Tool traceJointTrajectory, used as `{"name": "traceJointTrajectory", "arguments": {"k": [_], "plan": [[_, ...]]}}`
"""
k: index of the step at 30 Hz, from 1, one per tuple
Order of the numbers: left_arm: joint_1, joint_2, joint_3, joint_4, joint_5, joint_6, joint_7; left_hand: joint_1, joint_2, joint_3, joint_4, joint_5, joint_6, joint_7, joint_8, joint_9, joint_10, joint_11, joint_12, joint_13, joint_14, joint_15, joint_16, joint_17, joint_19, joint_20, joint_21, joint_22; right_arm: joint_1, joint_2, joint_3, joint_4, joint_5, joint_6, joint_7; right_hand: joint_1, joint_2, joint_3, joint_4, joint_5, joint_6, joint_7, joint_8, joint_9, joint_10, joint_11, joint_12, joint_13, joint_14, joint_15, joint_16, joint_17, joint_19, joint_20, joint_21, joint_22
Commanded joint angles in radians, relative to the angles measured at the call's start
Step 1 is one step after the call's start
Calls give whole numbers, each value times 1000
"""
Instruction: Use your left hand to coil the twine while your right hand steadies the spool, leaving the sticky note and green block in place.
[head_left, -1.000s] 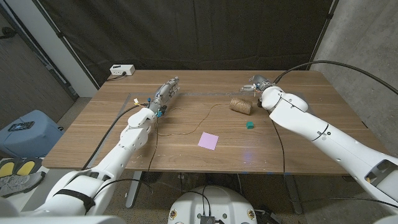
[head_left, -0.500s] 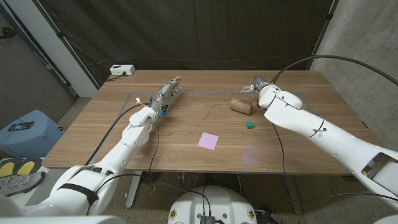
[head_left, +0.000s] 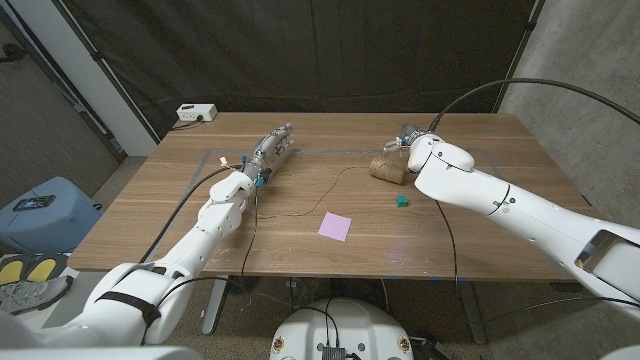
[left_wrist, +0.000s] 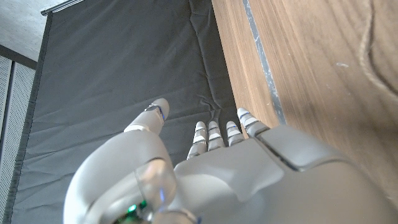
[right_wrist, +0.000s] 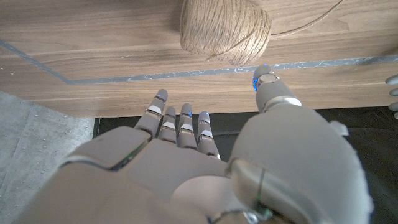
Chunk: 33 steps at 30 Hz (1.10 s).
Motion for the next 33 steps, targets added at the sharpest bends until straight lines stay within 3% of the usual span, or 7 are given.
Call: {"name": "traceJointTrajectory", "arguments": {"k": [1,8,17,33], "plan": [[6,-3,-3,-11,-5,-3,3,13,-2,4,-5,6,10,2,-1,4,13,1,10,3,5,1,4,3,8,0,-2,1,87,1,-88,27,1,-36,71,-3,-4,-5,5,3,-8,71,-3,3,-24,4,10,18,-20,0,5,6,-13,6,5,2],[23,2,-8,-55,-7,8,19,15,-2,4,-7,8,10,3,-1,4,14,2,10,3,5,1,4,3,9,0,-2,1,118,7,-113,51,10,-33,102,-2,0,-14,7,7,-37,71,-7,6,-60,4,18,46,-43,1,7,13,-26,11,8,1],[67,24,-22,-168,-6,37,54,18,-3,4,-9,13,9,6,-2,4,15,9,10,3,2,7,3,3,7,1,-4,1,152,15,-142,65,18,-51,132,18,21,-61,7,8,-61,71,4,11,-104,5,62,145,-70,1,16,30,-61,14,11,1],[69,13,-34,-167,-18,1,28,19,-6,1,-12,18,10,8,-2,4,17,9,10,3,2,9,3,3,7,3,-4,2,216,49,-223,118,23,-95,175,20,24,-93,9,20,-69,71,6,13,-107,5,67,168,-77,2,18,35,-79,15,11,1]]}}
